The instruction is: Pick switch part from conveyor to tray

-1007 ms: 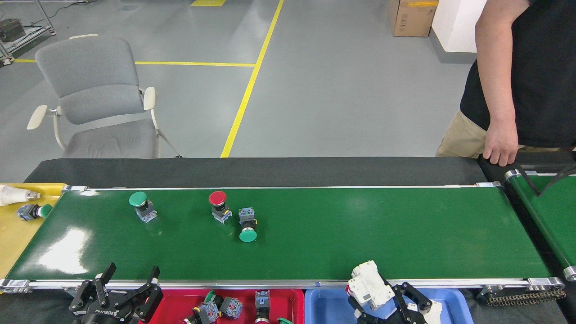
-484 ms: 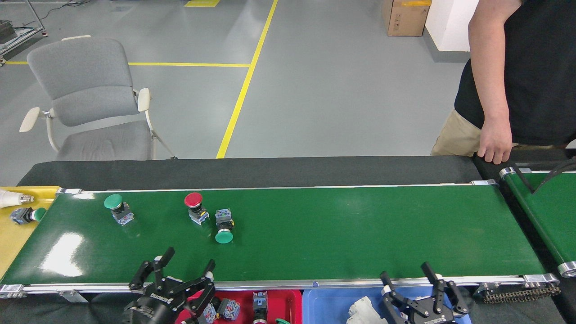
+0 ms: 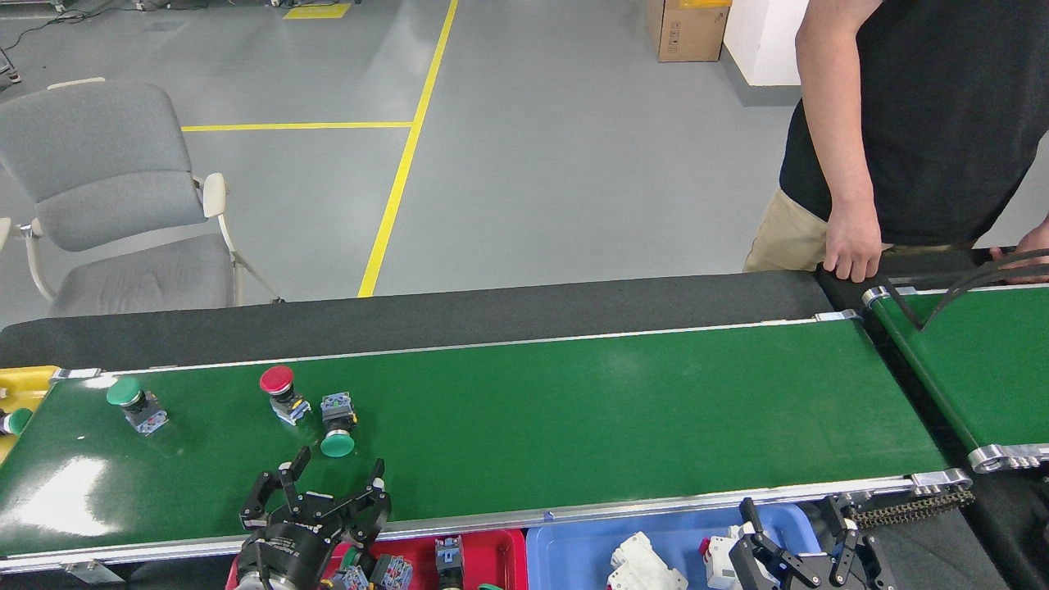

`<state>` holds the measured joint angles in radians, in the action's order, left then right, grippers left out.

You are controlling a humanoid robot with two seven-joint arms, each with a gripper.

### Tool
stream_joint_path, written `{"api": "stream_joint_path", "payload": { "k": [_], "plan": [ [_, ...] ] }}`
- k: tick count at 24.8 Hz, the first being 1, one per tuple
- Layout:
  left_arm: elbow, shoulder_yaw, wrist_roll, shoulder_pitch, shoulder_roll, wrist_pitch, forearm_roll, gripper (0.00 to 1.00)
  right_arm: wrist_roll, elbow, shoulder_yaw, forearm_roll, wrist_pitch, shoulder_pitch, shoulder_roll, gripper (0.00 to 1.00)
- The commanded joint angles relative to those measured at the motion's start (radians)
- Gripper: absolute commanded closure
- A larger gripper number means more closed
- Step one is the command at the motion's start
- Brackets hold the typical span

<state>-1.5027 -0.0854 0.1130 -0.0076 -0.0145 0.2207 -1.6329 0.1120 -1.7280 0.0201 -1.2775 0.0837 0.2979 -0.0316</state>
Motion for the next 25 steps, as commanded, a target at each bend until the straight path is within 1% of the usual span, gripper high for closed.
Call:
{"api": "stream_joint_path", "payload": {
  "k": [1,6,8,9,10,11,13,15,17,20,21,22,23,25],
  "plan": [
    [0.027,-0.017,-0.003,-0.037,-0.01,-0.006,-0.002,0.0,0.002,-0.01,0.004,0.001,-0.001,-0.002,-0.002,0.0],
    [0.157,-0.047,-0.003,-0.137,-0.015,-0.049,-0.002,0.0,0.002,-0.01,0.003,0.001,-0.001,-0.002,-0.002,0.0],
    [0.196,-0.05,-0.006,-0.167,-0.016,-0.072,-0.002,0.03,0.002,-0.01,0.003,0.003,-0.001,-0.002,-0.001,0.0],
    [0.205,-0.05,-0.007,-0.175,-0.016,-0.089,-0.001,0.06,0.0,-0.01,0.003,0.001,-0.001,0.0,-0.001,0.0],
    [0.211,-0.048,-0.01,-0.178,-0.018,-0.101,-0.001,0.17,0.0,-0.01,0.003,0.001,-0.001,0.0,-0.002,0.0],
    [0.213,-0.048,-0.013,-0.177,-0.019,-0.101,0.001,0.31,0.0,-0.01,0.003,0.001,-0.001,0.0,-0.002,0.0],
    [0.213,-0.051,-0.013,-0.17,-0.018,-0.095,0.013,0.71,0.002,-0.01,0.003,0.001,-0.001,-0.002,-0.002,0.0],
    [0.216,-0.066,-0.013,-0.167,-0.016,-0.095,0.044,0.82,0.002,-0.012,0.003,0.003,0.001,-0.002,-0.002,0.0],
    [0.211,-0.068,-0.013,-0.15,-0.021,-0.089,0.076,0.88,0.002,-0.013,0.003,0.001,0.001,-0.002,-0.004,0.0],
    [0.167,-0.062,-0.015,-0.098,-0.021,-0.038,0.091,0.91,0.003,-0.016,0.003,0.001,0.005,0.009,-0.008,0.0],
    [0.121,-0.059,-0.013,-0.069,-0.018,-0.006,0.091,0.91,0.005,-0.018,0.004,0.001,0.004,0.015,-0.01,0.0],
    [0.052,-0.051,-0.007,-0.013,-0.018,0.034,0.091,0.88,0.005,-0.018,0.004,0.001,0.004,0.015,-0.008,0.0],
    [-0.023,-0.039,-0.004,0.055,-0.019,0.088,0.091,0.8,0.005,-0.018,0.004,0.001,0.002,0.015,-0.008,0.0],
    [-0.186,-0.031,-0.003,0.199,-0.022,0.229,0.091,0.53,0.003,-0.019,0.004,0.003,0.002,0.017,-0.007,0.0]
  ]
}}
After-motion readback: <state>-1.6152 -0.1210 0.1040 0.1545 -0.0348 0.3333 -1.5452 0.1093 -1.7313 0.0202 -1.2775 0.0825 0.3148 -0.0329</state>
